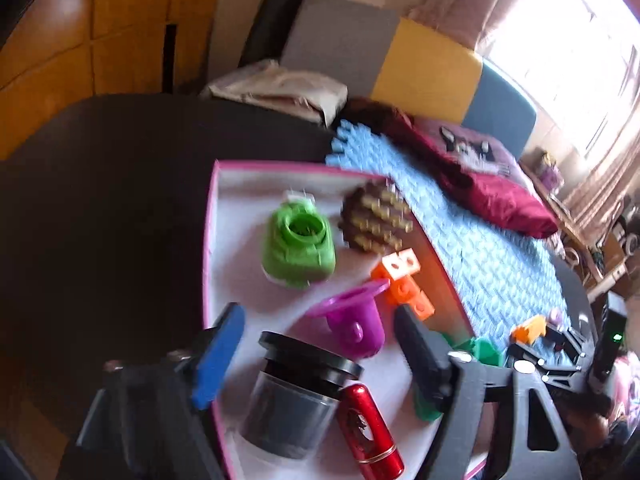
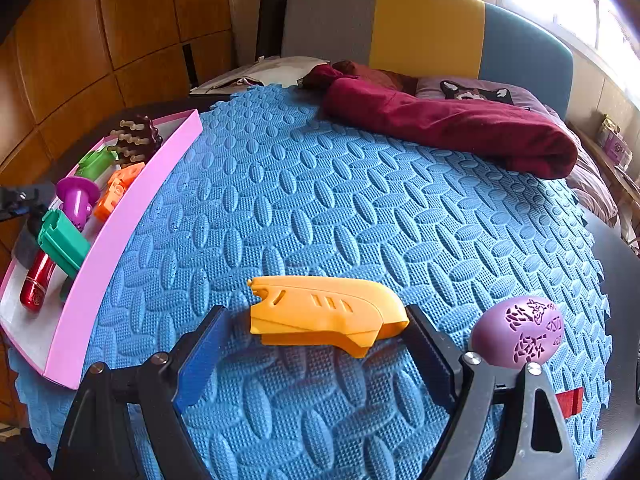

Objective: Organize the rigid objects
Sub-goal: 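Lower the black cup into the tray and open the left tool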

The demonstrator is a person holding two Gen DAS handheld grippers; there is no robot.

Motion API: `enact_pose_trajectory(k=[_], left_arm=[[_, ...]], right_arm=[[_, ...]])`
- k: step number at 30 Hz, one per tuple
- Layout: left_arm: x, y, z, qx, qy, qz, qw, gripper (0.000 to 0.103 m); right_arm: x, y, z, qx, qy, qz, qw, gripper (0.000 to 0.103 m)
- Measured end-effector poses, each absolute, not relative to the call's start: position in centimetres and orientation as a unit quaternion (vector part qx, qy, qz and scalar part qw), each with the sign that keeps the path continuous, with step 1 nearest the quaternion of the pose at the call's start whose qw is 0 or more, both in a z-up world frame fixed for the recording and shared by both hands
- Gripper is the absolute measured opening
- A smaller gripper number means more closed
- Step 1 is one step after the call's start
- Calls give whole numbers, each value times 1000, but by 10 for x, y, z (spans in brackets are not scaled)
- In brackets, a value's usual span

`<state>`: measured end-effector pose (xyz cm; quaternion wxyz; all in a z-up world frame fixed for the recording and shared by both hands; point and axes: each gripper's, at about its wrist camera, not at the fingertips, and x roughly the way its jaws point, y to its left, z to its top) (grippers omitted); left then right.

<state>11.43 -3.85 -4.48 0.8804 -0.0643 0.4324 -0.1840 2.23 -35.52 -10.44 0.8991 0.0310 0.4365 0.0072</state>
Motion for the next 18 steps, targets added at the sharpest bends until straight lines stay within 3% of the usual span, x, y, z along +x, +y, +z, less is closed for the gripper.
enact_pose_trajectory(k=[18], left_arm=[[32, -23, -39, -5, 413, -115, 903, 79]], right_arm=[[22, -355, -104, 29, 436, 6, 899, 88]])
